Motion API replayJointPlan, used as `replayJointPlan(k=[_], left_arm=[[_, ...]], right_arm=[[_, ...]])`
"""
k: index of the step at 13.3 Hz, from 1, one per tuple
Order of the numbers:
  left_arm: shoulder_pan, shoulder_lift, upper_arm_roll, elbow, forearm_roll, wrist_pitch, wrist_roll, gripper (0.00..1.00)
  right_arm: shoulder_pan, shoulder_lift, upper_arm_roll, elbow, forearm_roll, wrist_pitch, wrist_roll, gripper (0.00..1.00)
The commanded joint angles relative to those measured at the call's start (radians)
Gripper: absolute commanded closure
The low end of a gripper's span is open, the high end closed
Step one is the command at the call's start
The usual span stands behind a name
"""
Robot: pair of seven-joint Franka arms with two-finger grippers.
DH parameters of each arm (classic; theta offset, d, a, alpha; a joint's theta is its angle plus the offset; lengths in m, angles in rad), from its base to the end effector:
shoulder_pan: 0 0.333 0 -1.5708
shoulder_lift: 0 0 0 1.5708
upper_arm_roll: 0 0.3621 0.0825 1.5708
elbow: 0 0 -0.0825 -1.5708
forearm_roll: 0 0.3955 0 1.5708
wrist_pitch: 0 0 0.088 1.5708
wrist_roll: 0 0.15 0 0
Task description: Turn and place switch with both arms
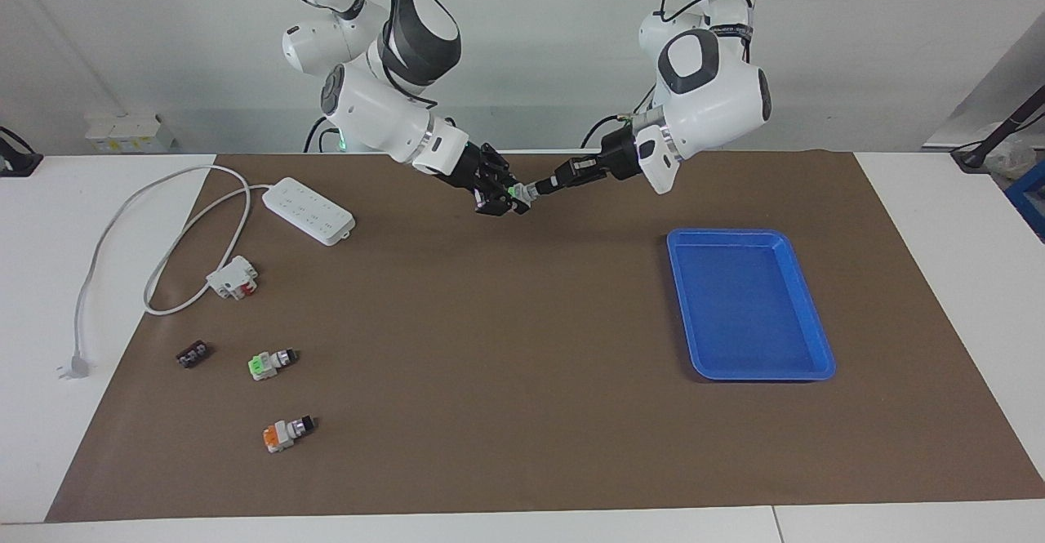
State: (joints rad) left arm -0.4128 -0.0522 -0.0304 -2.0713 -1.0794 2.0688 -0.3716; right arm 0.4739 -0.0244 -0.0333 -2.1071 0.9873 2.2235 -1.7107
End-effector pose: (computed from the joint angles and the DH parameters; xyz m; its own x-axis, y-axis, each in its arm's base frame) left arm 0.4823 -0.3168 0.4990 0.8653 0.2141 -0.4532 0.4900 -0.5512 0.6753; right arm 0.5026 0.2975 0.4648 -0.0045 0.6785 0.7345 1.0000 0.0016 0.0046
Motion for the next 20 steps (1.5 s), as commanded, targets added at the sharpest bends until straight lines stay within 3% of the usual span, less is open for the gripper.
replayJointPlan(k=[1,7,13,20], left_arm=[[-0.011,-0.001,-0.003,0.005,-0.010,0.037,0.034,1.00],[-0.017,0.003,-0.003,0.011,-0.005,0.062,0.039,1.00],[-0.033,0.006,-0.003,0.008,-0.001,0.105,0.183,1.00],[-0.057,0.008,-0.002,-0.006,0.003,0.189,0.549,1.00]], right_arm=[[0.005,-0.023,0.004,-0.027,0.022,0.011,0.017,1.00],[0.005,-0.023,0.004,-0.025,0.020,0.013,0.017,1.00],[0.005,-0.023,0.004,-0.025,0.010,0.013,0.017,1.00],[0.005,-0.023,0.004,-0.025,0.008,0.015,0.022,1.00]])
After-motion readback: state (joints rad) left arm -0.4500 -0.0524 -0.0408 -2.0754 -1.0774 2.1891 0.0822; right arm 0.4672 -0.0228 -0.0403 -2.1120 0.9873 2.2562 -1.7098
